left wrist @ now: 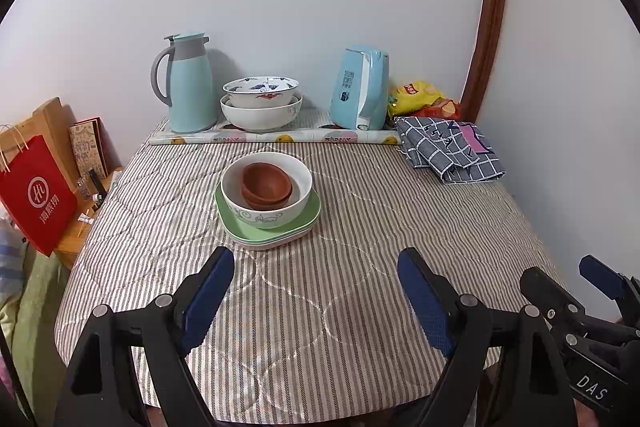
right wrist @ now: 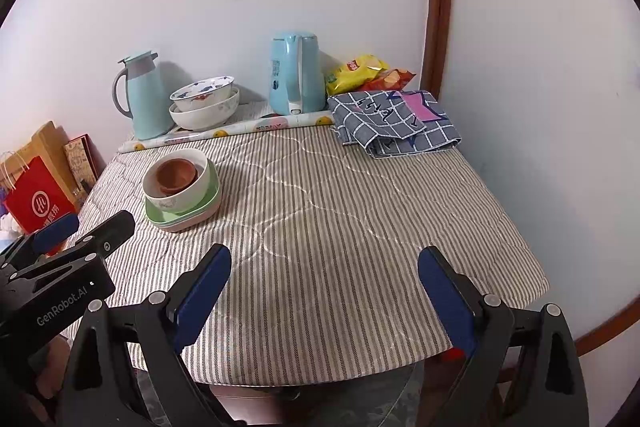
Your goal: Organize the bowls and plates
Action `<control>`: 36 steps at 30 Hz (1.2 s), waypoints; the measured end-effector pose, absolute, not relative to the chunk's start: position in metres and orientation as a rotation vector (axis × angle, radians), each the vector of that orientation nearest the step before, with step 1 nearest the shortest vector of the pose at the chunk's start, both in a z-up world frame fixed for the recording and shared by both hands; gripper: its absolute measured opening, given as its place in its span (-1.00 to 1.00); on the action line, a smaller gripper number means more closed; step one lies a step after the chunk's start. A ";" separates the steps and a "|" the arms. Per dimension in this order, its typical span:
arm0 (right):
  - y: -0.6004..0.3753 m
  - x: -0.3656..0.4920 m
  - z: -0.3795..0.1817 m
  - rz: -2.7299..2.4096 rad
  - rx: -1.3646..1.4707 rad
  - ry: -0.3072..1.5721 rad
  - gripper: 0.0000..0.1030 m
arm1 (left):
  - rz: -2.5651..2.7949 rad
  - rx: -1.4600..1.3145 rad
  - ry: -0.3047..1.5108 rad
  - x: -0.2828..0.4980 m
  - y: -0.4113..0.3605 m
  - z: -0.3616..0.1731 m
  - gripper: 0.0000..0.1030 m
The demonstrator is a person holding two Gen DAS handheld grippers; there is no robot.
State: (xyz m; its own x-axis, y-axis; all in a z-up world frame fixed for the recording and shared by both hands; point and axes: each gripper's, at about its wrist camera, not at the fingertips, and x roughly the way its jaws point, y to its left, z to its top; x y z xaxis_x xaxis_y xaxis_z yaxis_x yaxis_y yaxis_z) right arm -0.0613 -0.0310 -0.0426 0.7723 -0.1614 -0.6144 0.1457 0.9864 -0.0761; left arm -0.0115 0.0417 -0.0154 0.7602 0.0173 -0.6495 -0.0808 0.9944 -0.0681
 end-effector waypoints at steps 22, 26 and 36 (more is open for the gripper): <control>-0.030 -0.061 -0.042 -0.166 -0.022 0.667 0.82 | 0.055 -0.093 0.703 -0.011 0.041 -0.015 0.61; -0.029 -0.061 -0.042 -0.167 -0.022 0.666 0.82 | 0.056 -0.090 0.700 -0.011 0.041 -0.014 0.61; -0.028 -0.057 -0.043 -0.159 -0.025 0.663 0.82 | 0.056 -0.081 0.689 -0.010 0.040 -0.012 0.61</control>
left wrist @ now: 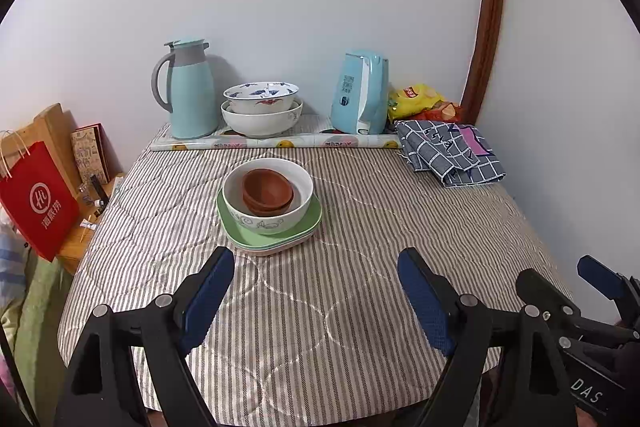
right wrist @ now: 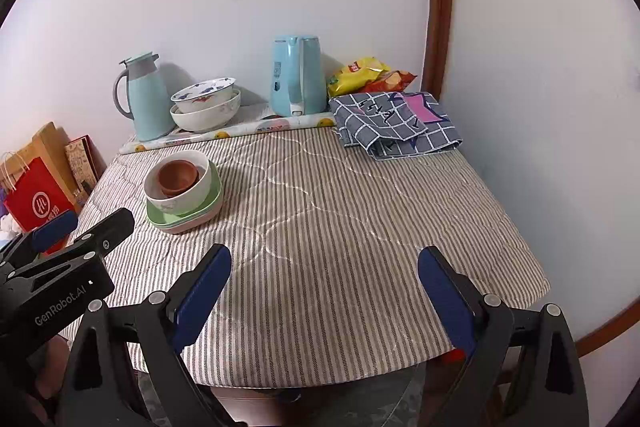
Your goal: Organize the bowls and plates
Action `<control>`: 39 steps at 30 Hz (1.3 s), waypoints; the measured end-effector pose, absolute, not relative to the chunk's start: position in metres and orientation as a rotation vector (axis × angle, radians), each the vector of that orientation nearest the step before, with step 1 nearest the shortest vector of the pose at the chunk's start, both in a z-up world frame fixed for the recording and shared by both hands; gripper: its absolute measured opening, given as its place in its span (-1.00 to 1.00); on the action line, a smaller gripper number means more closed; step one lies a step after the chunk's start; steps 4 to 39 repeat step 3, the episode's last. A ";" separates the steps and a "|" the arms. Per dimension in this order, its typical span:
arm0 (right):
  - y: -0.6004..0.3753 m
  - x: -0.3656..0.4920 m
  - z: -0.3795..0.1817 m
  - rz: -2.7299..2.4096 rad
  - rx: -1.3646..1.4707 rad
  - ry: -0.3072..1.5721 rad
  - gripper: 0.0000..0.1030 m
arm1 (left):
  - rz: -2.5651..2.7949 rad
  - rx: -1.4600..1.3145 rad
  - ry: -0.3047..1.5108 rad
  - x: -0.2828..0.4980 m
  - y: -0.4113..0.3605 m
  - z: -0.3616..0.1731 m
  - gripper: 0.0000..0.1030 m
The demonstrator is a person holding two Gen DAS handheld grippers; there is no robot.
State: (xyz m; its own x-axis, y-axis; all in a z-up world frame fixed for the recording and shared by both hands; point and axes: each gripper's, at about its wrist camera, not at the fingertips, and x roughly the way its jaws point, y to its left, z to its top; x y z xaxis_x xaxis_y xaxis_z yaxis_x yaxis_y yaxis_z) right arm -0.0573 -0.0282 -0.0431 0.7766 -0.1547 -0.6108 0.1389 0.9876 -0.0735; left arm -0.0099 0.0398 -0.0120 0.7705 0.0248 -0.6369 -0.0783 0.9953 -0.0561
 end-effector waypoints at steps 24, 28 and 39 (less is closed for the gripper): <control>-0.029 -0.054 -0.046 -0.154 -0.019 0.666 0.82 | 0.047 -0.072 0.688 -0.007 0.037 -0.014 0.61; -0.029 -0.054 -0.046 -0.154 -0.019 0.666 0.82 | 0.047 -0.072 0.688 -0.007 0.037 -0.014 0.61; -0.029 -0.054 -0.046 -0.154 -0.019 0.666 0.82 | 0.047 -0.072 0.688 -0.007 0.037 -0.014 0.61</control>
